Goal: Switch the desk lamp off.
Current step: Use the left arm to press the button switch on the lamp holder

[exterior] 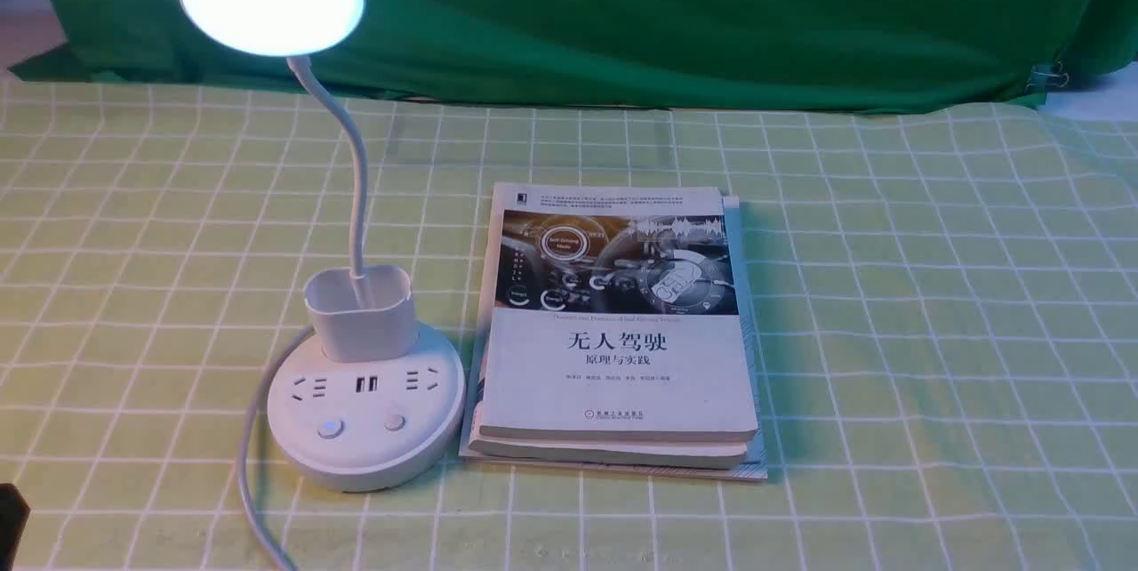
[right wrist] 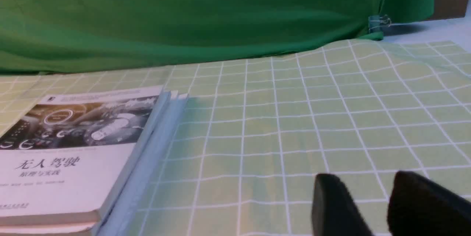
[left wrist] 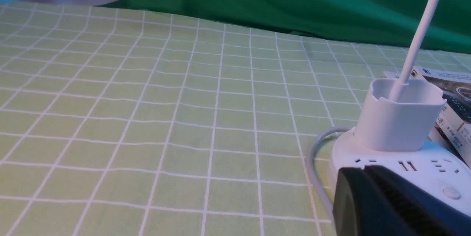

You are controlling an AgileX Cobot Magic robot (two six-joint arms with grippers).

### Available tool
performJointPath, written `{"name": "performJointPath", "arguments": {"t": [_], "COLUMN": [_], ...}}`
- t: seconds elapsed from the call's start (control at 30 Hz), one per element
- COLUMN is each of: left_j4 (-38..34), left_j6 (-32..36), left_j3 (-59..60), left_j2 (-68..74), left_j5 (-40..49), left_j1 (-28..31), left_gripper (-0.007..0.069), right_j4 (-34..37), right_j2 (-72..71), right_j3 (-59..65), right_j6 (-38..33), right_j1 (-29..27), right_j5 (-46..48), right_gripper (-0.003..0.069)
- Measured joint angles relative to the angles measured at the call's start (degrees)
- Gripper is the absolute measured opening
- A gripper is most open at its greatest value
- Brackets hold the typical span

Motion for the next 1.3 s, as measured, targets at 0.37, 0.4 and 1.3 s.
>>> {"name": "performJointPath", "arguments": {"t": [0.37,0.4,1.3], "left_j4": [1.54,1.71,-11.36], "left_j6": [0.0,0.0,-14.43], "left_j3": [0.0,0.0,-19.22], "left_j2": [0.0,0.0,14.53], "left_j5": [0.0,0.0,5.5], "left_j1": [0.0,0.0,0.0], "left_gripper": [0.0001,0.0001,0.0001], "right_j4": [0.0,0.0,0.0], "right_j2": [0.0,0.0,0.0], "right_j3": [0.0,0.0,0.0], "right_j6": [-0.03,0.03,-0.03], "right_j1": [0.0,0.0,0.0], "right_j5": [0.0,0.0,0.12], "right_gripper": [0.0239,0.0239,0.0239]}}
